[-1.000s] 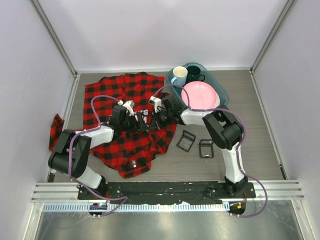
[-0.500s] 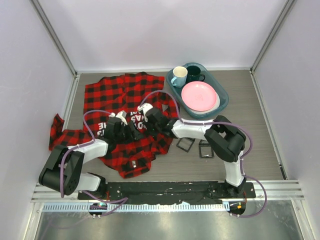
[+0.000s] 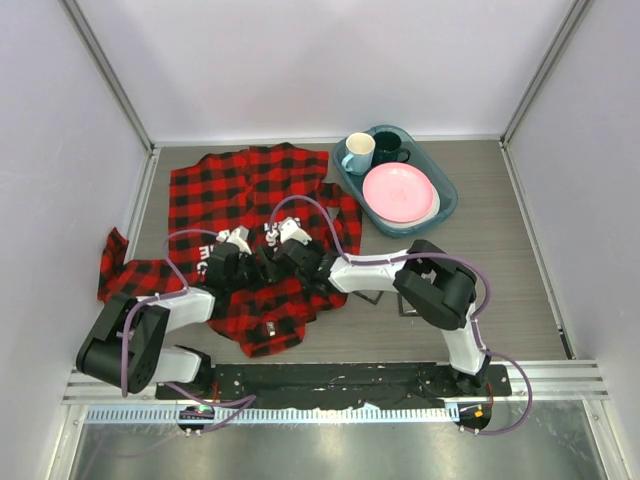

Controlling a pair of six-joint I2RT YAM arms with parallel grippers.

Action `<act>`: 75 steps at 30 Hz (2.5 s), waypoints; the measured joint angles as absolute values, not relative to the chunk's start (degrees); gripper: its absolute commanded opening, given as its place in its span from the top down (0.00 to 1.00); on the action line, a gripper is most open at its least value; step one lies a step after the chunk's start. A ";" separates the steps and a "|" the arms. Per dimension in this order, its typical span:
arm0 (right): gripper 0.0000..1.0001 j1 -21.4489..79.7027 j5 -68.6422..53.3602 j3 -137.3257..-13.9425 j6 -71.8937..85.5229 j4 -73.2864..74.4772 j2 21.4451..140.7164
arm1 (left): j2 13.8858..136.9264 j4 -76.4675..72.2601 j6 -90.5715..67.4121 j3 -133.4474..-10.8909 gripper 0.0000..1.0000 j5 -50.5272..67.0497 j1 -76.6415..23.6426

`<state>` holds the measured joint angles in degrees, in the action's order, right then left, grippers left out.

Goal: Remove the brooch from the garment

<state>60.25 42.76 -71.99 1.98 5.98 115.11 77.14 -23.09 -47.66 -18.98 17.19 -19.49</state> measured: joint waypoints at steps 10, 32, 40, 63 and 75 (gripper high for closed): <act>0.99 59.75 45.84 -71.33 -2.96 4.58 114.74 | 70.37 -15.57 -46.61 -18.44 0.33 17.78 -19.49; 0.99 45.39 -35.46 -46.15 18.94 10.13 69.82 | 28.97 -3.68 -51.29 -20.16 0.30 39.18 -20.27; 0.99 44.14 -48.95 -42.70 24.18 4.34 69.36 | 34.28 -8.62 -54.06 -18.20 0.29 44.23 -24.25; 0.99 44.14 -55.70 -42.85 25.69 0.47 72.05 | 44.53 -21.34 -56.64 -17.82 0.62 50.68 -30.46; 0.99 44.14 -55.92 -44.16 25.67 0.47 72.44 | 44.53 -22.92 -56.66 -17.82 0.73 51.62 -31.20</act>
